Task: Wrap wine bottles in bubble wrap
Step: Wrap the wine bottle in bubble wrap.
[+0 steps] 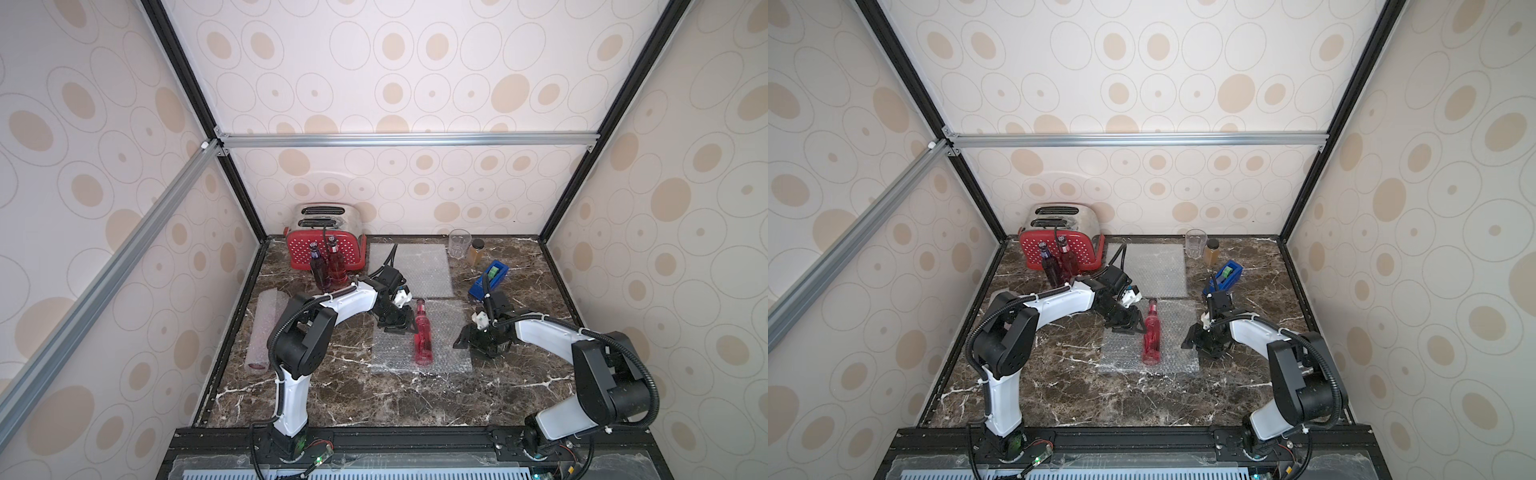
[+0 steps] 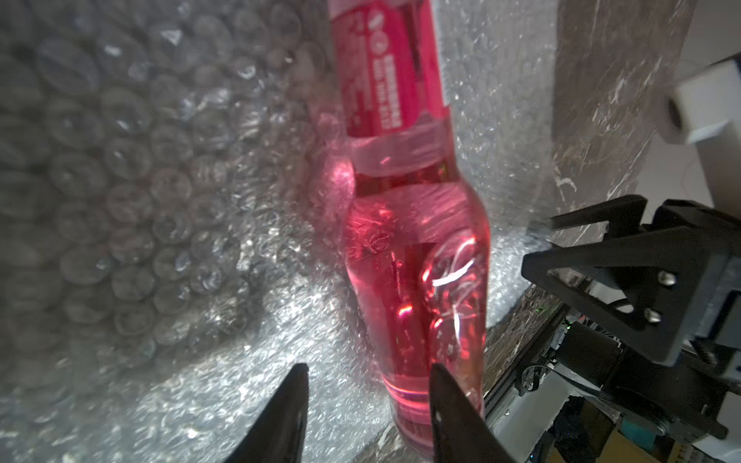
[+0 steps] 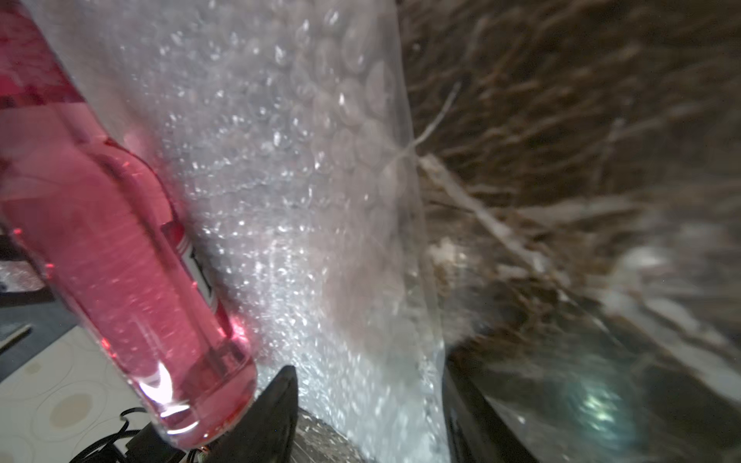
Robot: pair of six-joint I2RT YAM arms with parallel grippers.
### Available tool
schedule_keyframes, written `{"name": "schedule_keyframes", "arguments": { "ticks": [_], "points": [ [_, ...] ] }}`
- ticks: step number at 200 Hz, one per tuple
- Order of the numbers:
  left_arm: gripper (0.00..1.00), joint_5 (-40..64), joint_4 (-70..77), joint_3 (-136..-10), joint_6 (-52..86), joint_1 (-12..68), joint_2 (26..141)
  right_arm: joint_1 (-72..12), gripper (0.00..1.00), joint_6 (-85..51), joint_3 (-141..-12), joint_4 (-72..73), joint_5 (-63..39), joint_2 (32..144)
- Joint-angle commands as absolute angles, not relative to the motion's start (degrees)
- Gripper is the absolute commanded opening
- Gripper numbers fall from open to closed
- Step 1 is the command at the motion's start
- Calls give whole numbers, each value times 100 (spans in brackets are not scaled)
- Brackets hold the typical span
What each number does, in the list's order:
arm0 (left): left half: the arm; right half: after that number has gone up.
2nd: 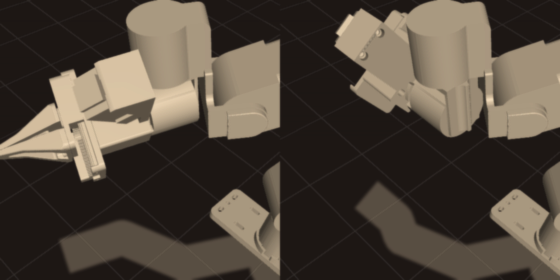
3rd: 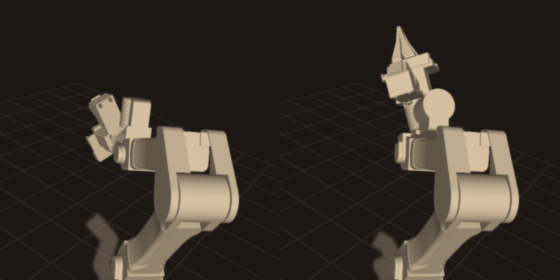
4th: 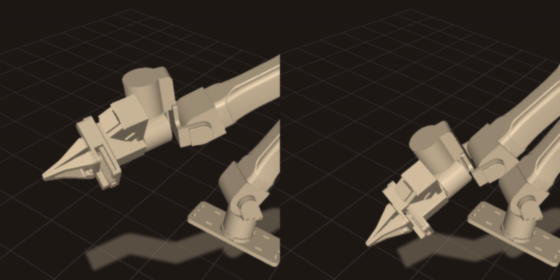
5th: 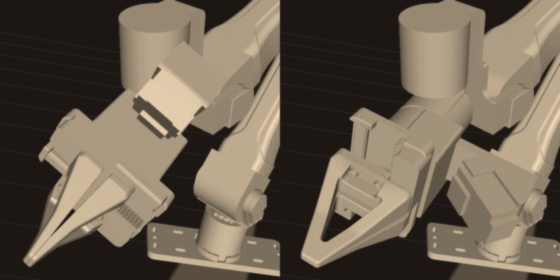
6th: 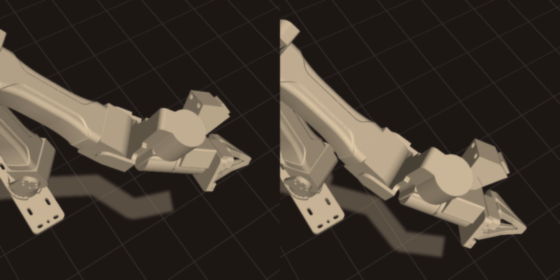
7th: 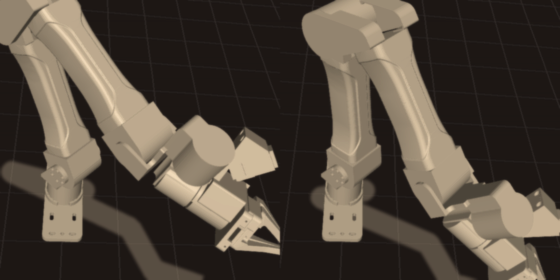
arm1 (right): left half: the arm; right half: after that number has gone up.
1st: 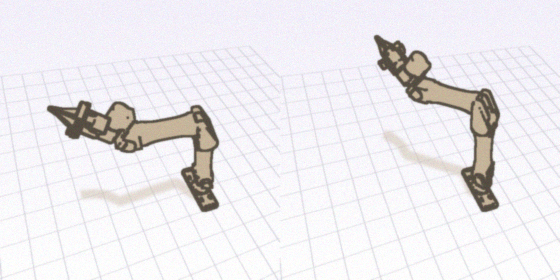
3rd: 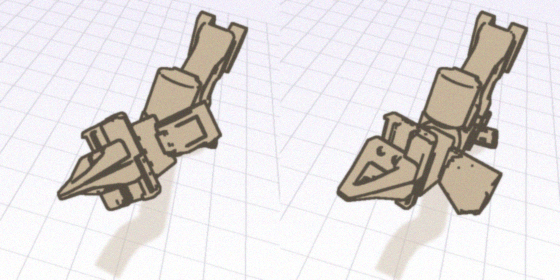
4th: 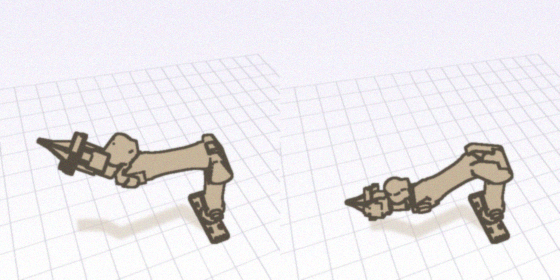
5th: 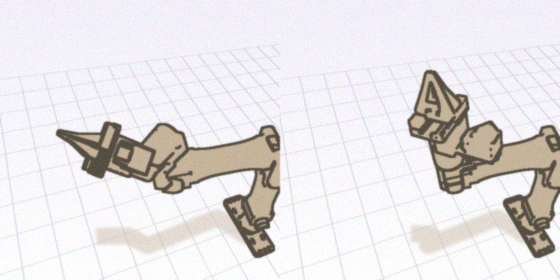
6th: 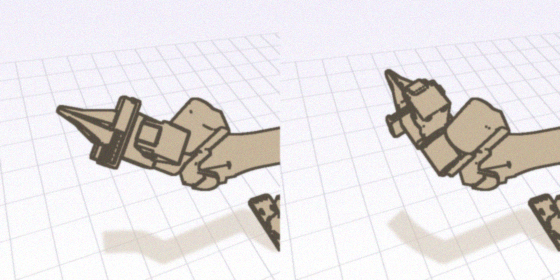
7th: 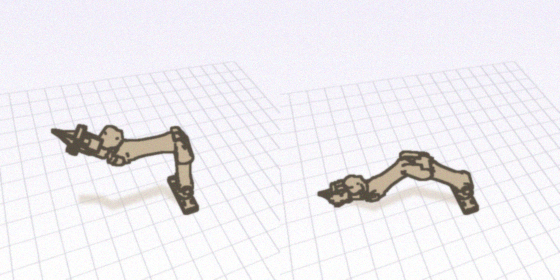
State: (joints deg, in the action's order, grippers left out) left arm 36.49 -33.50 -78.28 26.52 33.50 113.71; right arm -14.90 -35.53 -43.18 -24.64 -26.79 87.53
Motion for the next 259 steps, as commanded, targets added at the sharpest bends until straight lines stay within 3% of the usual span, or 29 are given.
{"name": "schedule_keyframes", "arguments": {
  "ticks": [1,58,116,201,218,236,259],
  "points": [
    [45,3534,-3551,-7981,2580,3375,11522,-1463,58,-3654,-4185,-2004,-3167,8820],
    [45,3450,-3559,-7886,2525,3376,11423,-1465,53,-4223,-4124,-1052,-3935,8812],
    [45,3454,-3560,-7864,2470,3375,11246,-1533,50,-4421,-4118,-912,-4099,8330],
    [48,3480,-3577,-7881,2330,3362,10725,-1936,2,-4351,-4256,-1262,-3922,8189],
    [52,3551,-3753,-7959,2307,3351,10582,-2120,2,-4351,-4355,-1274,-3827,8189],
    [68,3800,-3667,-8037,2312,3349,10485,-2370,4,-4355,-4514,-1287,-3754,8264],
    [75,4121,-3422,-8121,2403,3357,10509,-2611,5,-4444,-4705,-1217,-3702,8472]
  ]
}}
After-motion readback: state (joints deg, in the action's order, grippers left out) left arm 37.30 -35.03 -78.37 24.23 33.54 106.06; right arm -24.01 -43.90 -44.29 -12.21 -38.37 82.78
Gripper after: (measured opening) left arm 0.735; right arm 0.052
